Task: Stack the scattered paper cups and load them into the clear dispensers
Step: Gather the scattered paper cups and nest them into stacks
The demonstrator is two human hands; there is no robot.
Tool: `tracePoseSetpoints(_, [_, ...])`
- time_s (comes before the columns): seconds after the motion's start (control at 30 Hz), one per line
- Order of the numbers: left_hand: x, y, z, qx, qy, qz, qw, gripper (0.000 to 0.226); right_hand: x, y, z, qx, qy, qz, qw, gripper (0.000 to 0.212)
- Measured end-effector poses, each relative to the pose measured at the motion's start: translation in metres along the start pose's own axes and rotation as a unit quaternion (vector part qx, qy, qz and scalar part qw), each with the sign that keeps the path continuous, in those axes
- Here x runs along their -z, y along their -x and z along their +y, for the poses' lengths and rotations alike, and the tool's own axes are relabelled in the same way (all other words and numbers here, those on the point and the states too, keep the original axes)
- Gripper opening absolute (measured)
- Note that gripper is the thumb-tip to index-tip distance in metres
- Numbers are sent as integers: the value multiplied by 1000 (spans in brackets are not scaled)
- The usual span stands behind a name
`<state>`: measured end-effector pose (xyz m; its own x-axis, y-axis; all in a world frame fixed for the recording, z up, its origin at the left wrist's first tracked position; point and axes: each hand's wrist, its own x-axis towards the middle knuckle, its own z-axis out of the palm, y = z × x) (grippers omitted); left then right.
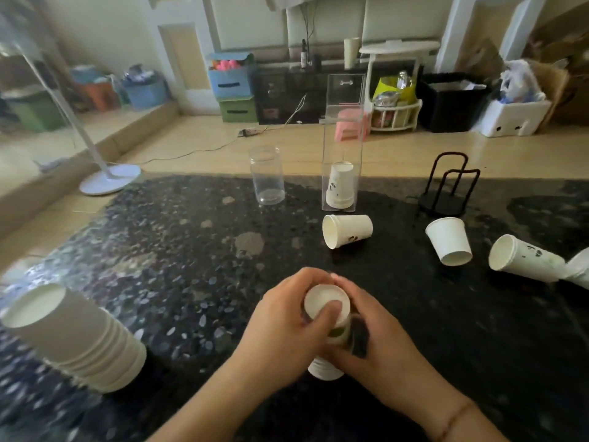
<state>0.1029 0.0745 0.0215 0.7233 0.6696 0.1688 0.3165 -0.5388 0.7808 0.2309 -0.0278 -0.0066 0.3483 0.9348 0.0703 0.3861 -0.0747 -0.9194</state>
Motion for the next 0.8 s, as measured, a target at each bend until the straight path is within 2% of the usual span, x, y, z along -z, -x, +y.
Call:
tracePoseSetpoints(0.13, [-1,-8,-14,32,9,-74,997,31,6,0,9,-28,43,-23,998,84])
tracePoseSetpoints(0.23, [12,-24,-15,26,53,-139,989,49,7,-3,9,-18,49,-26,998,85])
tracePoseSetpoints(0.33, [19,-47,-17,63,96,-149,982,63,7,-3,15,-25,60,-43,997,80])
tracePoseSetpoints(0.37, [18,-57,-17,86,99,-144,981,61,8,-3,17,-27,65,-54,996,77])
tracePoseSetpoints(0.43, [10,-84,-23,140,101,-110,979,40,8,-1,22,-22,65,-53,996,70])
tracePoseSetpoints(0.5, [-2,-113,-34,188,88,-43,977,27,7,0,27,-5,69,1,998,68])
tracePoseSetpoints(0.57, [-15,-141,-46,198,32,9,980,33,9,0,31,-2,47,81,996,66])
tracePoseSetpoints(0.67, [-37,-170,-51,213,8,-9,977,45,17,-3,33,8,4,171,985,64])
tracePoseSetpoints(0.8, [-61,-186,-56,231,31,-22,972,27,26,-5,35,-9,-20,225,974,56])
